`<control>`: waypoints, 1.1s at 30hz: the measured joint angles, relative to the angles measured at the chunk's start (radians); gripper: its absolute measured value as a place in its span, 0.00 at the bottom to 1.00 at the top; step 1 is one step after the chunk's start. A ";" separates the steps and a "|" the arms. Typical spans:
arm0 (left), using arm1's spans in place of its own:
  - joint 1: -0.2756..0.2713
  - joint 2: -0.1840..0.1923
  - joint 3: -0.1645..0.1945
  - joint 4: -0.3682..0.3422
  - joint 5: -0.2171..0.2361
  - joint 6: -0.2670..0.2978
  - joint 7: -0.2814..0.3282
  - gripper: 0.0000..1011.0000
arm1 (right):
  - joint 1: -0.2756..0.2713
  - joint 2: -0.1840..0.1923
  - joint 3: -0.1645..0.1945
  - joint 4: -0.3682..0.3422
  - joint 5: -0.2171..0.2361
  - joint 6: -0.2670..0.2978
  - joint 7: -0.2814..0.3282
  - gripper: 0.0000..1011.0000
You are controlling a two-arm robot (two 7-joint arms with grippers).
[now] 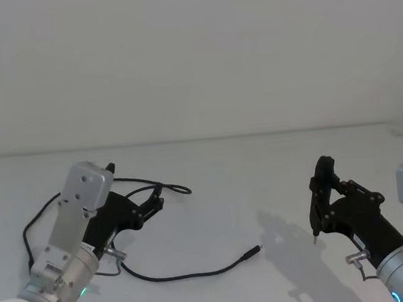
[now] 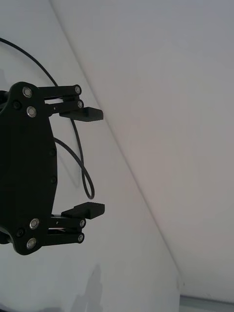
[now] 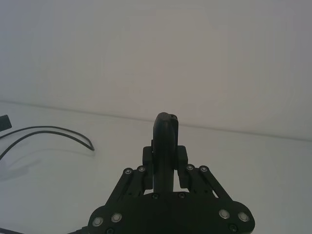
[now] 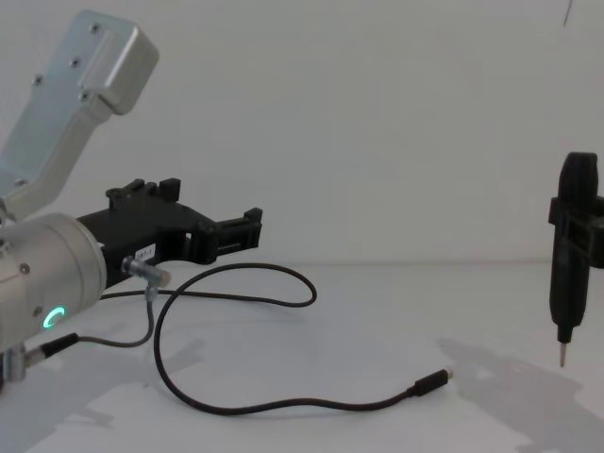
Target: Pick up the data cable with the one hand.
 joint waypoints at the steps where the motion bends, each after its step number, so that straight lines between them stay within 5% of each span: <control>1: 0.000 0.000 0.000 0.000 0.000 0.000 0.000 0.99 | 0.000 0.000 0.000 0.000 0.000 0.000 0.000 0.28; 33: 0.005 -0.002 -0.003 -0.002 0.002 -0.001 0.010 0.99 | 0.000 0.000 0.000 0.000 0.000 0.000 0.000 0.28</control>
